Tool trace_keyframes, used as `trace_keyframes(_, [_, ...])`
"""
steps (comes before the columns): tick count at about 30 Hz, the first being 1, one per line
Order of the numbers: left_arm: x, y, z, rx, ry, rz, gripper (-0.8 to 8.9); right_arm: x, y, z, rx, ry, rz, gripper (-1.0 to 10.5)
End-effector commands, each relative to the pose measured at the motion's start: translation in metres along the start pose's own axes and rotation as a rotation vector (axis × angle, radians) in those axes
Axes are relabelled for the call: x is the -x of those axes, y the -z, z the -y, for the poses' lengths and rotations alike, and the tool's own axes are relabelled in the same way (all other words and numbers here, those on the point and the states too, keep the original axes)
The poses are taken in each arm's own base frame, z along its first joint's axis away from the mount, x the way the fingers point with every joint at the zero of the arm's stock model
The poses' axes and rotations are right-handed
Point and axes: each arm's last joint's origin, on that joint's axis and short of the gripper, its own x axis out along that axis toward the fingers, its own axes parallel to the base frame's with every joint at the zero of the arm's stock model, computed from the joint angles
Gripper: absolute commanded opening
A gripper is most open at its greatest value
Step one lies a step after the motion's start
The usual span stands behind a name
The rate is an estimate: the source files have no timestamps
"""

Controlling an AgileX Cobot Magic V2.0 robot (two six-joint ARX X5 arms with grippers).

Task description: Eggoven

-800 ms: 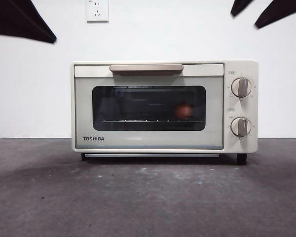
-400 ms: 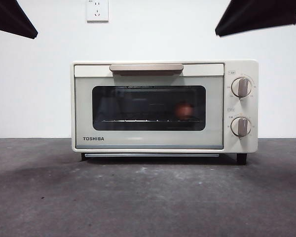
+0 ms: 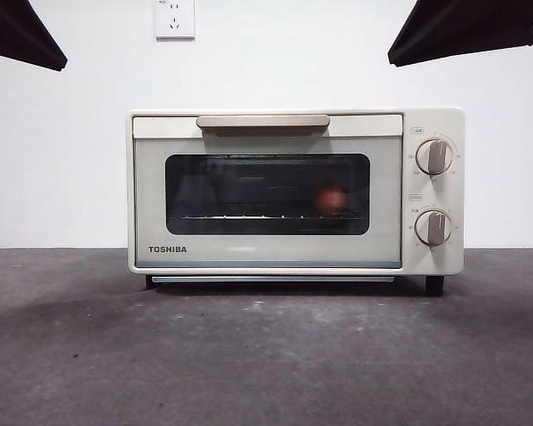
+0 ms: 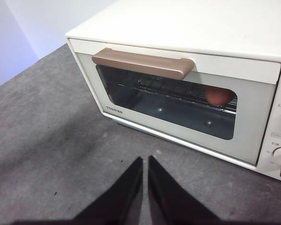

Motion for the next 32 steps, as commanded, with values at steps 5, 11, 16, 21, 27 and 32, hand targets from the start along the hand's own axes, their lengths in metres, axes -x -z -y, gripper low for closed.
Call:
trace_keyframes(5, [0.001, -0.004, 0.002, -0.025, 0.008, 0.017, 0.06, 0.000, -0.003, -0.002, 0.007, -0.007, 0.014, 0.0])
trace_keyframes(11, [0.007, -0.007, 0.002, -0.243, -0.022, 0.058, 0.06, 0.000, -0.003, -0.002, 0.007, -0.007, 0.014, 0.0])
trace_keyframes(16, [0.031, -0.011, -0.007, -0.398, -0.144, 0.228, 0.06, 0.000, -0.003, -0.002, 0.007, -0.007, 0.014, 0.0])
trace_keyframes(21, [0.049, 0.010, -0.021, -0.433, -0.286, 0.342, 0.06, 0.000, -0.003, -0.002, 0.007, -0.007, 0.014, 0.0])
trace_keyframes(27, [0.047, 0.059, -0.041, -0.432, -0.405, 0.413, 0.06, 0.000, -0.003, -0.002, 0.007, -0.007, 0.014, 0.0])
trace_keyframes(32, [0.037, 0.099, -0.054, -0.420, -0.433, 0.426, 0.06, 0.000, -0.003, -0.002, 0.007, -0.006, 0.014, 0.0])
